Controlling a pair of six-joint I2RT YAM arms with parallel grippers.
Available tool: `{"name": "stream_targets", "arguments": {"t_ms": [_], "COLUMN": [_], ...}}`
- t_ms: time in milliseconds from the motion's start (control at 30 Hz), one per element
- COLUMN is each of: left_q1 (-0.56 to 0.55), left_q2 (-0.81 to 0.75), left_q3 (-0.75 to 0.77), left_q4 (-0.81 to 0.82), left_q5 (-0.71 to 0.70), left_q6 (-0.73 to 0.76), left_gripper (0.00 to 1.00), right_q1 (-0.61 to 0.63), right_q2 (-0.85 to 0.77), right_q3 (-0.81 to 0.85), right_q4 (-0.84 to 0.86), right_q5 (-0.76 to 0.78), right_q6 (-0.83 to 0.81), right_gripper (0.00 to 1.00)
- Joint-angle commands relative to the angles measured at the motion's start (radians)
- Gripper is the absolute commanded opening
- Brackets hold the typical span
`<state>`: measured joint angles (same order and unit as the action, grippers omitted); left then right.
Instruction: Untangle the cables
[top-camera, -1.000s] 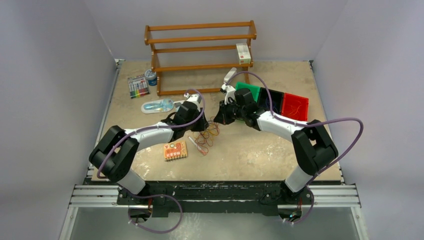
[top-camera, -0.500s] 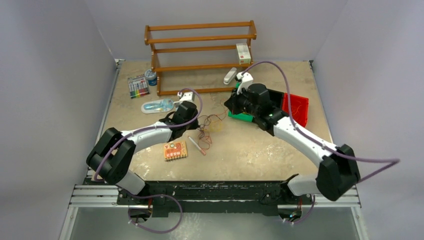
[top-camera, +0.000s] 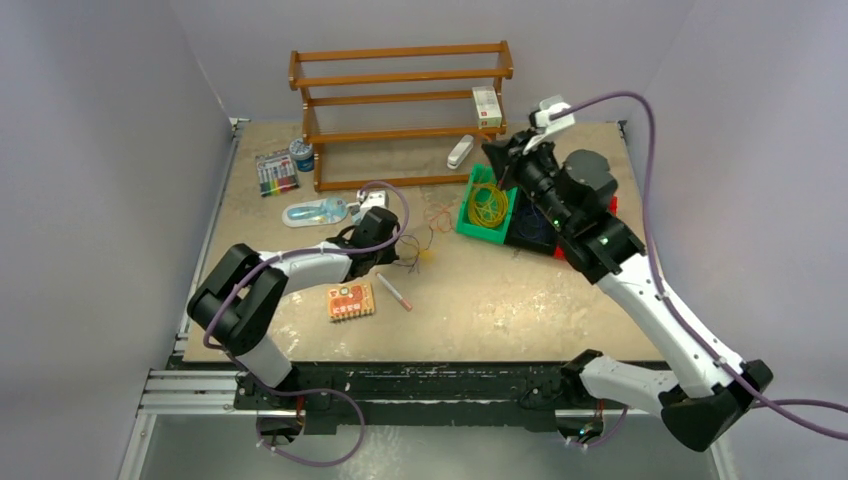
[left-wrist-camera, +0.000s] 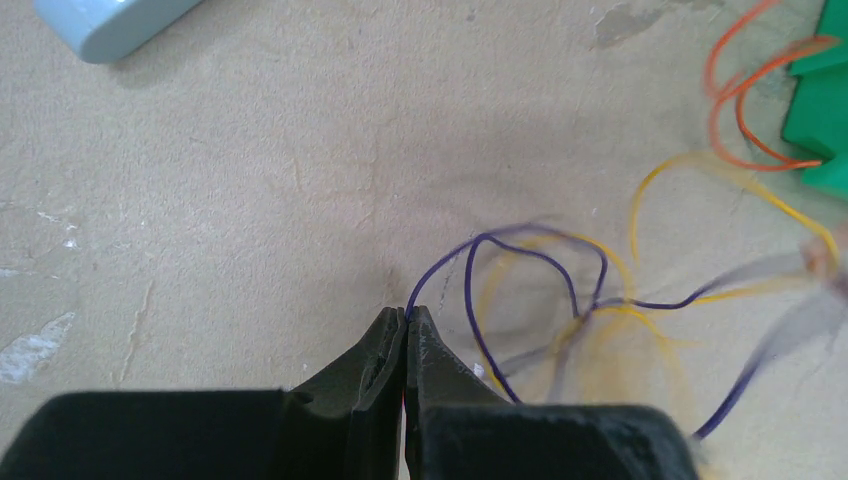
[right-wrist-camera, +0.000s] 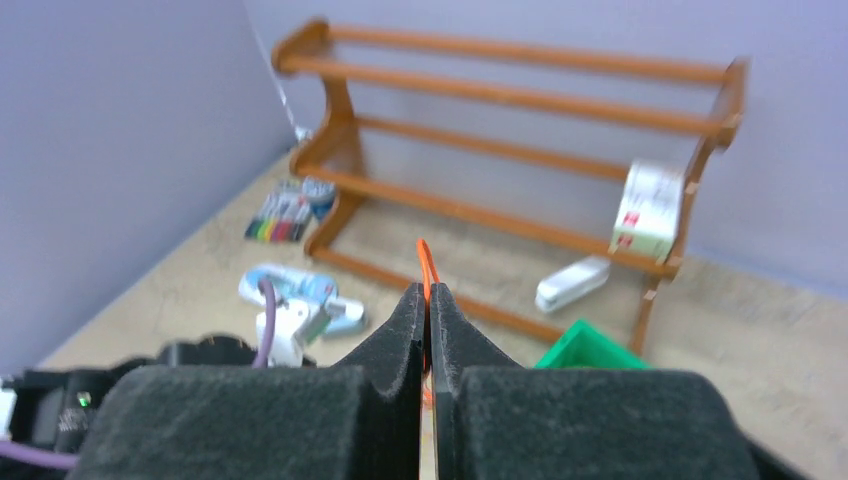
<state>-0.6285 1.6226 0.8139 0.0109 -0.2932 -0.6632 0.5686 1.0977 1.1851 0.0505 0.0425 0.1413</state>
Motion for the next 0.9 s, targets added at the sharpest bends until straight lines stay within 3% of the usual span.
{"name": "stream_targets", "arguments": {"t_ms": [0,233,667,867], "left_q1": [0.005,0.007,0.018,0.024], "left_q2": [0.023,0.039,0.018,0.035], "left_q3": [0.003,0.004,-0.011,-0.007], "left_q4": [0.04,0.039,0.012,0.003], "left_q5": [-0.027,-0.037,-0.096,-0.107], "left_q6": [-0.021,-0.027,-0.031,-0.032], "left_gripper": [0.0,0.0,0.0,0.0], "right_q1": [0.001,0.001,0.002,0.002], "right_q2": [-0.037,-0.037,-0.132,-0.159], "right_q3": [0.129,0.265,0.36,0.421], "right_q4": [0.013,0.007,0.083,0.129], "right_q5": [0.084,0.166,0.536,0.589], "right_q6": [-0.108,-0.212,-0.426,-0.517], "right_gripper": [0.0,0.0,0.0,0.0]}}
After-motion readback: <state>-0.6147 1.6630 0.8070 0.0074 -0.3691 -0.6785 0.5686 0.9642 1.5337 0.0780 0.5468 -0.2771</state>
